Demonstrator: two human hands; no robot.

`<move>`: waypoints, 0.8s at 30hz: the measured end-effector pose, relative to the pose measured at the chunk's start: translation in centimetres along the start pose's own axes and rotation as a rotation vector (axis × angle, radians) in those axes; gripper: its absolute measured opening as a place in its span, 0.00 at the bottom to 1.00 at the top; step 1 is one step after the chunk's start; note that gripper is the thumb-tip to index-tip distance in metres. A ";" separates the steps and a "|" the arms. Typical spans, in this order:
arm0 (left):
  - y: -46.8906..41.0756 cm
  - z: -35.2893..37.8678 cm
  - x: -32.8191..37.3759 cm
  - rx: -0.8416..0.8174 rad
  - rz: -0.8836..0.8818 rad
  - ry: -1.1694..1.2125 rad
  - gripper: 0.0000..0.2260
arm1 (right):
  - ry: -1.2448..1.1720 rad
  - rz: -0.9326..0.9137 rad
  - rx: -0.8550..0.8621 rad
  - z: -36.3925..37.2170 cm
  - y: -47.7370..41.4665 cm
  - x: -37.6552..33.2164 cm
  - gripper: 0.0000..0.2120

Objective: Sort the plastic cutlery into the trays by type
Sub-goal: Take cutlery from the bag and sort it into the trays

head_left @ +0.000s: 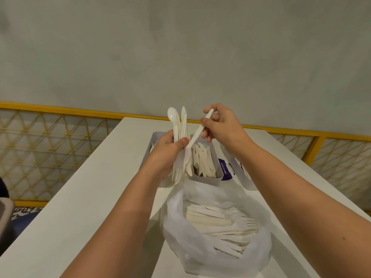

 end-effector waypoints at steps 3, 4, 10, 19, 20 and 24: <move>0.1 -0.4 0.0 -0.011 -0.028 -0.038 0.09 | -0.068 -0.009 0.017 -0.7 0.0 0.1 0.06; 0.1 -0.5 -0.1 -0.008 -0.037 -0.053 0.08 | -0.077 -0.005 0.006 -0.8 0.0 0.2 0.06; -0.1 -2.2 -0.4 0.098 -0.030 -0.172 0.10 | -0.136 0.001 -0.038 -1.7 -0.1 0.1 0.08; -0.5 -5.8 -0.2 0.266 0.024 -0.162 0.06 | 0.573 0.089 -0.531 0.0 1.0 -0.3 0.05; -0.6 -6.2 -0.3 0.284 0.022 -0.159 0.05 | 0.630 0.112 -0.556 0.2 1.0 -0.2 0.06; -0.4 -8.3 -0.7 0.380 0.022 -0.055 0.07 | 0.622 0.202 -0.497 0.0 0.4 1.0 0.08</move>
Point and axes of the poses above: each hand's wrist, its own y-axis away from the middle knuckle, its own z-axis out of the palm, x = y × z, the point moved 3 cm from there along -y, towards the middle knuckle, and after that the axes turned 6 degrees about -x, right-handed, at the moved point
